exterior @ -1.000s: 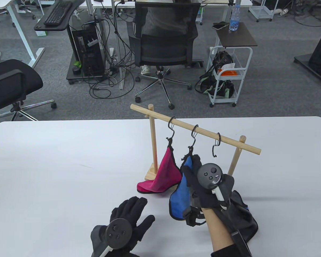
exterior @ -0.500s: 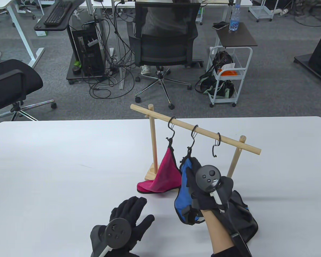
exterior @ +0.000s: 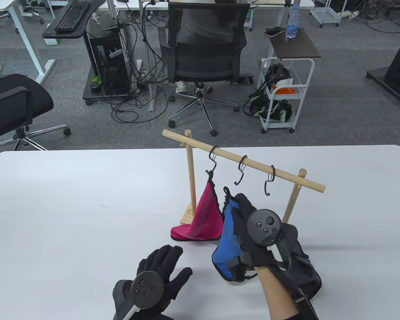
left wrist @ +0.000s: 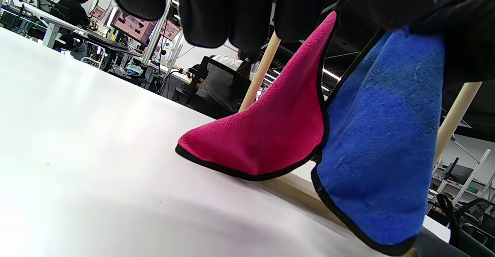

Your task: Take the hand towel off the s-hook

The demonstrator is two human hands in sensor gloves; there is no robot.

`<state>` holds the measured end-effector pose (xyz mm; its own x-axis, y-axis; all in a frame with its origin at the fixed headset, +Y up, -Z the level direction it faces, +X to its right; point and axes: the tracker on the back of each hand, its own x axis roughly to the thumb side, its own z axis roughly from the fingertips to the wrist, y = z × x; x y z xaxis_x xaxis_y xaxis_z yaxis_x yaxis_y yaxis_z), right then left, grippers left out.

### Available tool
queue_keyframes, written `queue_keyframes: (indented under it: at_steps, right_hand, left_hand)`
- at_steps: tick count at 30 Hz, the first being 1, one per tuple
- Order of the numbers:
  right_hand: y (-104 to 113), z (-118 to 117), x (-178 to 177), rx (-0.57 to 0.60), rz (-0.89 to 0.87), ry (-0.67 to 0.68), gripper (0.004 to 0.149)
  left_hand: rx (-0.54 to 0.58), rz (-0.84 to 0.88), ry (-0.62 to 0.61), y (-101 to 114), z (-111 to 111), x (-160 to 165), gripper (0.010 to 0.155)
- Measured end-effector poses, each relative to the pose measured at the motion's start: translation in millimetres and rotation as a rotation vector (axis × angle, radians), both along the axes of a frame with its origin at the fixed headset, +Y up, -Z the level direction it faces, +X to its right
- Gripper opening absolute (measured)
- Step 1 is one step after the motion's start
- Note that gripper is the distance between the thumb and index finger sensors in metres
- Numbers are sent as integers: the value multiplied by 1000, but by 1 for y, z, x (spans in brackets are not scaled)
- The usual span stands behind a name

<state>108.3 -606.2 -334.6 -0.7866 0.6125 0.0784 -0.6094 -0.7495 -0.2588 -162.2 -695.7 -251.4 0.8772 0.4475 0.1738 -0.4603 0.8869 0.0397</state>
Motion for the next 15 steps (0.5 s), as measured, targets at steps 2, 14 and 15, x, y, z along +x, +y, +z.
queue_keyframes:
  at_steps: [2,14,15]
  right_hand:
    - [0,5,1,14,3,13,45]
    - [-26,21,4,-22,64,66,45]
    - [-29,22,5,-29,69,68,45]
  left_hand:
    - [-1,-1,0,0,0,0,69]
    - [-6,-5,-1,0,-1,1,69]
    - [-6,-5,-1,0,-1,1,69]
